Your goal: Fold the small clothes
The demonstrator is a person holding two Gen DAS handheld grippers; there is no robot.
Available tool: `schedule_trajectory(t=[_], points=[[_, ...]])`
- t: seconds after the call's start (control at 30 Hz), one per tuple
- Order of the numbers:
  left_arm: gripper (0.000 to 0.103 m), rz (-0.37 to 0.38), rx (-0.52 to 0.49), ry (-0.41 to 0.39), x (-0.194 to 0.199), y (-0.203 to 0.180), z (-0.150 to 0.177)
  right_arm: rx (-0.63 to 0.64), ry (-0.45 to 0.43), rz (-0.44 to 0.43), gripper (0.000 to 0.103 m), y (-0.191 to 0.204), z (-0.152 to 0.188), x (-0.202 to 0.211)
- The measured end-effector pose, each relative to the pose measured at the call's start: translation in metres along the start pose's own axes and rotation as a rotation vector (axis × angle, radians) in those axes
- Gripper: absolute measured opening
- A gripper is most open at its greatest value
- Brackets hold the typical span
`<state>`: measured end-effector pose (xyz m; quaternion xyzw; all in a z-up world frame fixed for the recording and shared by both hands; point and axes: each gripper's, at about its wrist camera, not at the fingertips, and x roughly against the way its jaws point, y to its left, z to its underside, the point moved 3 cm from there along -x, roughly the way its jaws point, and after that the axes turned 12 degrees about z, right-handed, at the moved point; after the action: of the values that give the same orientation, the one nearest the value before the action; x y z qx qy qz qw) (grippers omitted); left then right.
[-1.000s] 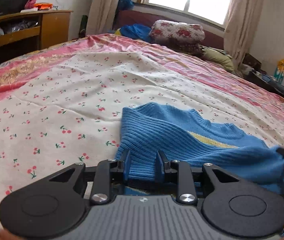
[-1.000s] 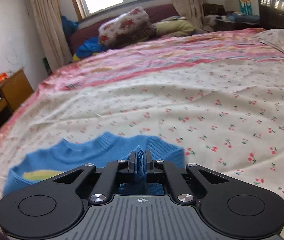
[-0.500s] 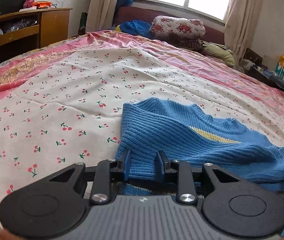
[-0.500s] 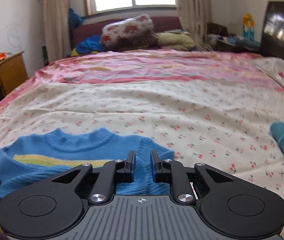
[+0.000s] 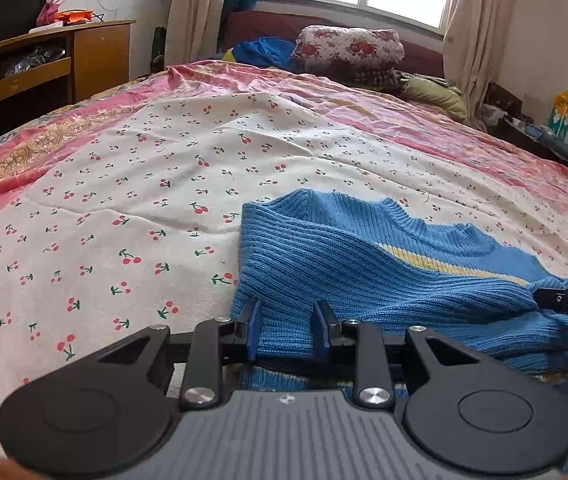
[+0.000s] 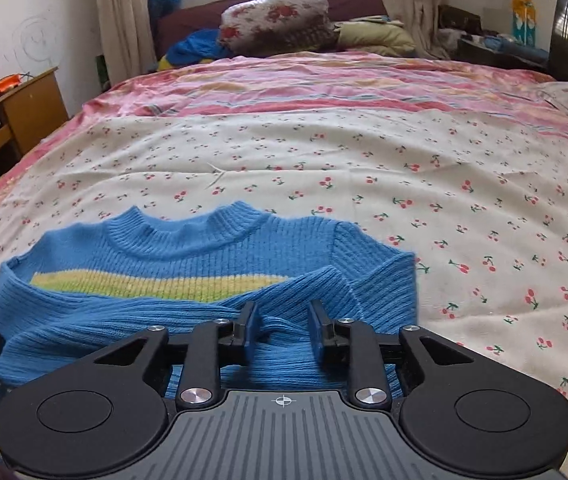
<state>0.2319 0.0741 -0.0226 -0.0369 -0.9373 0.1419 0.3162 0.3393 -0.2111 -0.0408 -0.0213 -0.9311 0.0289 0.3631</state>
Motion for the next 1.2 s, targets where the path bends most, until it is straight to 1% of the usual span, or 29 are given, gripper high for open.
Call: schedule_trajectory(t=[0.2,0.33,0.53,0.63,0.73,0.9,1.03,1.13,1.2], points=[[0.035,0.0,0.0,0.001,0.0,-0.001,0.0,0.024,-0.003,0.017,0.027,0.001,0.0,0.003],[0.035,0.001,0.002,0.001,0.0,0.0,0.0,0.045,-0.041,0.021,0.028,0.003,-0.005,0.013],[0.035,0.001,0.001,0.002,-0.001,0.0,0.001,0.069,-0.064,-0.002,0.028,0.007,-0.01,0.021],[0.035,0.004,0.001,0.004,0.0,0.001,0.001,0.098,-0.043,0.004,0.028,0.008,-0.006,0.016],[0.035,0.005,0.002,0.004,-0.001,0.001,0.0,0.119,0.016,0.026,0.029,0.003,0.002,0.005],[0.035,0.009,0.011,-0.004,0.001,0.002,0.0,0.103,-0.005,0.01,0.03,-0.007,-0.002,0.016],[0.035,0.026,0.019,-0.035,0.007,0.002,-0.001,0.081,-0.019,0.038,0.03,-0.02,-0.008,0.017],[0.035,0.05,0.013,-0.069,0.013,-0.001,-0.003,0.059,-0.009,0.058,0.03,-0.029,-0.01,0.01],[0.035,0.067,-0.002,-0.079,0.014,-0.004,-0.004,0.044,0.009,0.052,0.031,-0.033,-0.009,0.005]])
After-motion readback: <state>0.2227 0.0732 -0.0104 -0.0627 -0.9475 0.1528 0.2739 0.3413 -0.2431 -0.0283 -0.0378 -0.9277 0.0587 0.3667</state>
